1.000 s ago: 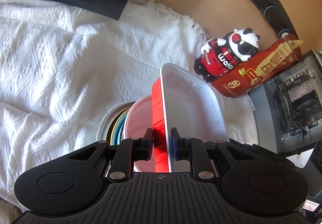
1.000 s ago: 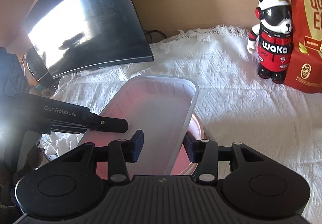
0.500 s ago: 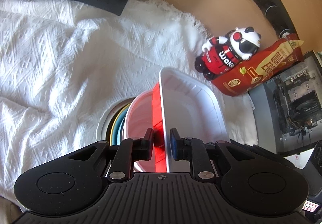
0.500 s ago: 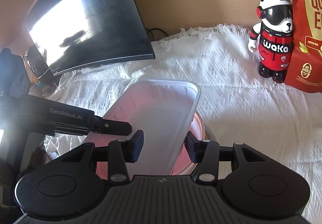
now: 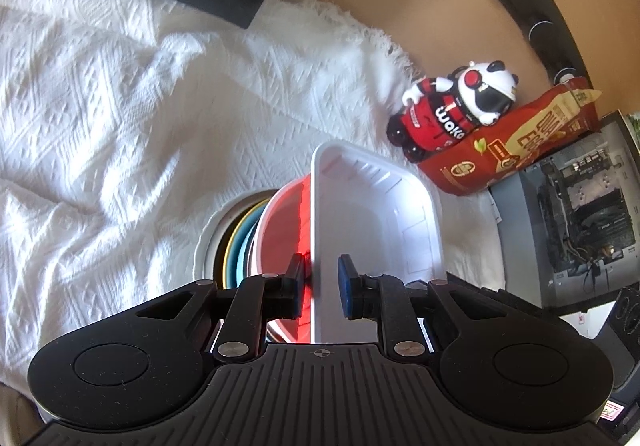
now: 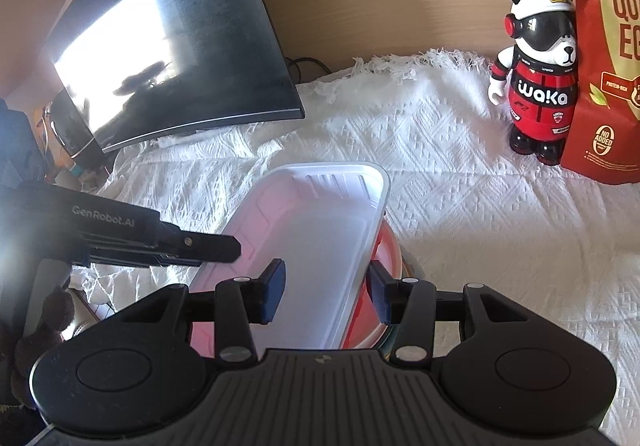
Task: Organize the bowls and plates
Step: 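Lower the tray onto the white bowl of the stack with both grippers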
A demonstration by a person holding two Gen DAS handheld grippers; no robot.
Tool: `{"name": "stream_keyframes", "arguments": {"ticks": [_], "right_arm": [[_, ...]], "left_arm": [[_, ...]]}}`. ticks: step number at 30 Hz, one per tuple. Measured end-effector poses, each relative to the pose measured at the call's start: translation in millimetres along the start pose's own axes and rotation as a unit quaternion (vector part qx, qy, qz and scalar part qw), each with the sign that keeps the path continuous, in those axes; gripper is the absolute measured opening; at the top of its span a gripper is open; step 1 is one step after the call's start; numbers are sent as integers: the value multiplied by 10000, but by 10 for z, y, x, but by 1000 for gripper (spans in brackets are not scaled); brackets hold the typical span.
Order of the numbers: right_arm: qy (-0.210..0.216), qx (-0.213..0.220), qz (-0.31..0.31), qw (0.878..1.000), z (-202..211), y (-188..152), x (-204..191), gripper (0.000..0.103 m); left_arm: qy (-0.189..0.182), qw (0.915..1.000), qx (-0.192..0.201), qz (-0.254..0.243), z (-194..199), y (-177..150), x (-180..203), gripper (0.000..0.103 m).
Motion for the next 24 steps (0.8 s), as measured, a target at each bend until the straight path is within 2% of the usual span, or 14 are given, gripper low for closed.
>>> {"name": "stream_keyframes", "arguments": {"ticks": [12, 18, 24], "right_arm": [[37, 99, 72, 9999, 82, 8, -61, 48], [-22, -71, -61, 10000, 15, -46, 39, 48], [-31, -16, -19, 10000, 43, -27, 44, 48]], "left_arm": [[12, 10000, 80, -55, -97, 70, -7, 19], [-50, 10000, 81, -30, -108, 55, 1, 19], [-68, 9999, 155, -20, -49, 46, 22, 19]]}}
Point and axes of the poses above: each gripper's, at about its wrist camera, not at the fingertips, and z roughly against the way its jaws point, x to its right, y to its top, the point moved 8 cm from there along -z, roughly the way its jaws point, and after that the axes turned 12 degrees about -z, right-handed, at the moved point
